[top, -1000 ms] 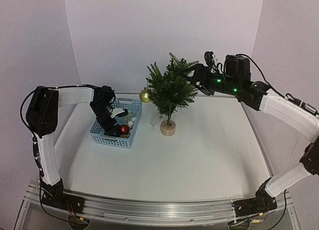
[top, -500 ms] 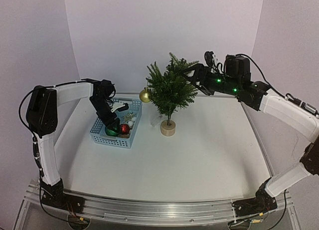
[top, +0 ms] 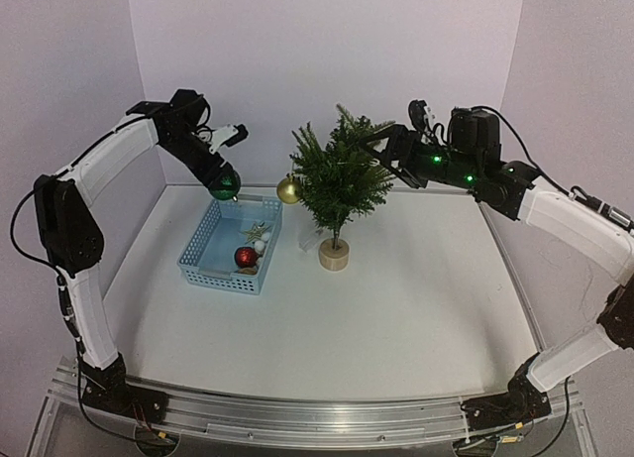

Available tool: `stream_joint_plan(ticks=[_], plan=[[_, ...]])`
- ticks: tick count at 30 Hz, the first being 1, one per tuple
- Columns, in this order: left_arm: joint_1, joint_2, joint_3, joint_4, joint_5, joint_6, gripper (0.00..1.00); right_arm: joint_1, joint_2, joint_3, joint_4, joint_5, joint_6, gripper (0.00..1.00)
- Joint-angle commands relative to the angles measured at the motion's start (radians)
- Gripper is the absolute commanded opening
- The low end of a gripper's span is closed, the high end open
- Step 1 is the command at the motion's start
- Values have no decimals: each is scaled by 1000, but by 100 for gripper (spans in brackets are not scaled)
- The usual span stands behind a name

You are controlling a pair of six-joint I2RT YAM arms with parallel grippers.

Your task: Decorate the small christmas tree

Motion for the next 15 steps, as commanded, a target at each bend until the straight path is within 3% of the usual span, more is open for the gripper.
stream_joint_plan(ticks=[1, 9, 15], plan=[[-5, -104, 137, 34, 70, 30, 61, -3, -33, 28, 32, -1, -11, 85], [-18, -88, 294, 231, 174, -14, 62, -4, -36, 23, 31, 1, -12, 85], [-97, -7, 438, 309, 225, -42, 63, -3, -50, 9, 31, 9, -4, 85]])
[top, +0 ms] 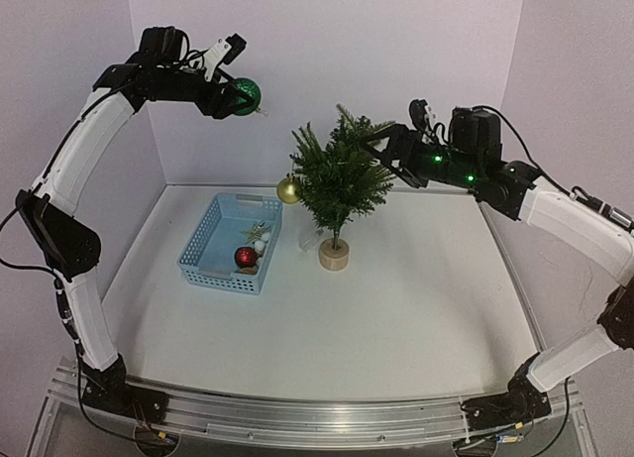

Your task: Decorate the small christmas tree

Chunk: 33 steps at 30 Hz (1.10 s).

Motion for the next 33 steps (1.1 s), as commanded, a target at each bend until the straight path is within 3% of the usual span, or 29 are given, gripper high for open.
stream_joint_plan(ticks=[1, 6, 33], plan=[[-74, 47, 99, 112, 89, -41, 63, -3, -50, 5, 31, 12, 1, 85], [-102, 77, 148, 121, 157, -84, 64, -3, -61, -10, 32, 18, 12, 84], [-49, 16, -43, 90, 187, -93, 62, -3, -47, 4, 35, 8, 9, 84]])
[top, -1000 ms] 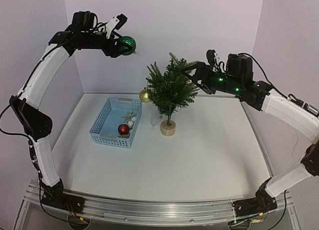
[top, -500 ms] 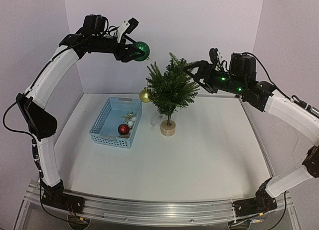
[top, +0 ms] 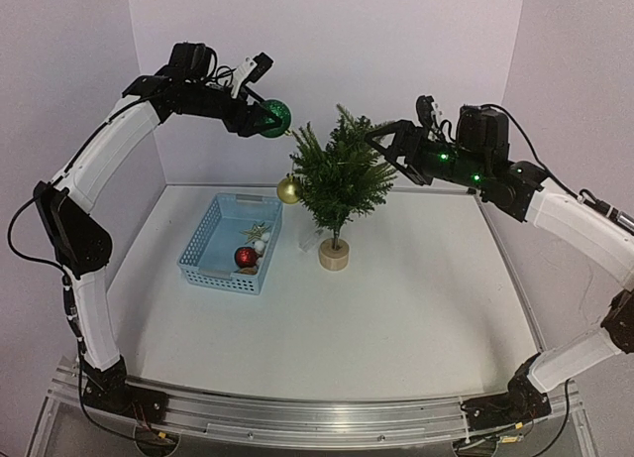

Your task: Decorate the small christmas tree

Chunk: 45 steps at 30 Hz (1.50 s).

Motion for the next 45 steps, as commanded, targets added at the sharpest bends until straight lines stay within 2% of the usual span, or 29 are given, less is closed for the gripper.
stream_joint_plan(ticks=[1, 21, 45], plan=[[19, -53, 6, 25, 27, -19, 62, -3, -12, 14, 31, -4, 4, 84], [20, -34, 91, 21, 69, -14, 61, -4, -11, 16, 32, -3, 5, 84], [36, -9, 0, 54, 31, 16, 60, -4, 2, 24, 31, -8, 5, 84]])
